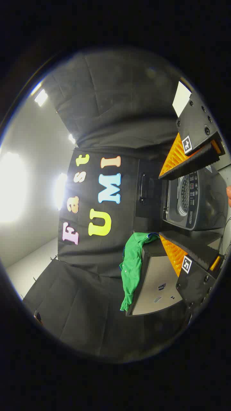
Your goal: Put the clothes into the washing machine and then close the washing machine lid.
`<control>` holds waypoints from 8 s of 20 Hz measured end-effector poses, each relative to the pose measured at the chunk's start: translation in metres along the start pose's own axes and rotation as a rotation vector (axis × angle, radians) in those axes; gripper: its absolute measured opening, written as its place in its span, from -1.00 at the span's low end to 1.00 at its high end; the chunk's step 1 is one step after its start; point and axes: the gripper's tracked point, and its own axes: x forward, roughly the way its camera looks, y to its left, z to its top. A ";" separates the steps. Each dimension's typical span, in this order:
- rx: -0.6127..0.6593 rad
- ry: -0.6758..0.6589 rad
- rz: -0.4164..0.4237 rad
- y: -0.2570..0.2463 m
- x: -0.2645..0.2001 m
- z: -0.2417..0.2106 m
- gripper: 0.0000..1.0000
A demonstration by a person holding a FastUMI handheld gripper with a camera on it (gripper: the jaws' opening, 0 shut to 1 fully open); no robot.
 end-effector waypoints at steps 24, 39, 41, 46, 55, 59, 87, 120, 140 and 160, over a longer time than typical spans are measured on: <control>0.006 0.031 0.009 0.006 0.008 -0.008 0.98; 0.034 0.051 0.062 0.024 0.037 0.023 0.98; 0.069 0.058 0.091 0.035 0.060 0.044 0.97; 0.103 -0.030 0.152 0.064 0.124 0.127 0.97; -0.029 0.068 0.290 0.158 0.213 0.182 0.97; 0.054 0.261 0.422 0.226 0.231 0.163 0.98; -0.050 0.706 0.441 0.334 0.305 0.018 0.93; 0.066 0.580 0.491 0.287 0.292 0.097 -0.98; 0.154 0.449 0.438 0.122 0.321 0.145 -0.97; 0.170 0.499 0.316 -0.074 0.355 0.051 -0.97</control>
